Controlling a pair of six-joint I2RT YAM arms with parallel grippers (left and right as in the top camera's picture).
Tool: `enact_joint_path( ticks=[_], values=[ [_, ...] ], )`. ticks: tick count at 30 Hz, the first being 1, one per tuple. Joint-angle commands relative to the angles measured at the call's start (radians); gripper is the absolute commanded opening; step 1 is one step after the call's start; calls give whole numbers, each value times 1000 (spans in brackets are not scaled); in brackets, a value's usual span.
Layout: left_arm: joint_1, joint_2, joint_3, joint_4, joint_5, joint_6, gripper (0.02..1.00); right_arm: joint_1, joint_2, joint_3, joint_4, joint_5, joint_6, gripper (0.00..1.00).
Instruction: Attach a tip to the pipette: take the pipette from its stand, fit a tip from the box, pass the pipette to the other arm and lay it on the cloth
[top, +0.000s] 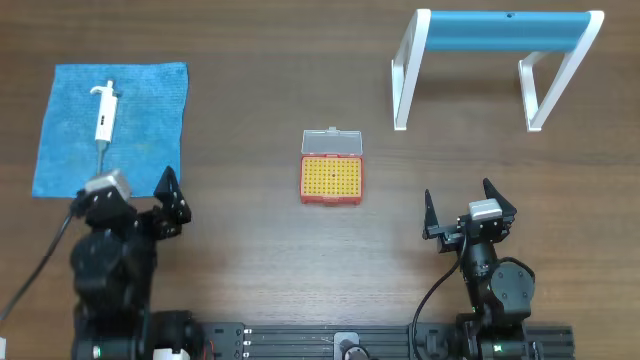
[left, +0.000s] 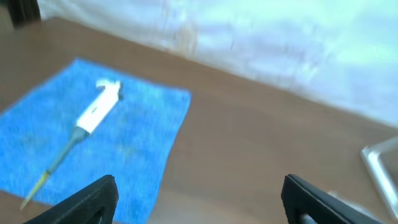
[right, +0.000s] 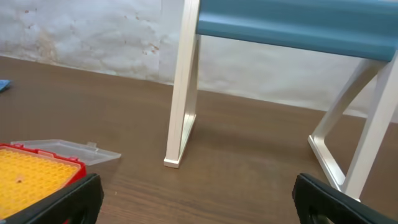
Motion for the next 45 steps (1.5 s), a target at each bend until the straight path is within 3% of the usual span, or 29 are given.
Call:
enact_joint_path(
  ticks=[1, 6, 13, 17, 45],
  values=[
    [-2, -177, 3, -31, -25, -8, 853, 5, -7, -8, 2, 5, 16, 976],
    [-2, -251, -119, 14, -46, -9, 853, 5, -7, -8, 2, 5, 16, 976],
    [-34, -325, -453, 425, -23, -8, 853, 5, -7, -8, 2, 5, 16, 976],
    [-34, -325, -467, 335, -21, -8, 853, 5, -7, -8, 2, 5, 16, 976],
    [-34, -325, -489, 389, -21, -8, 853, 5, -7, -8, 2, 5, 16, 976]
  ],
)
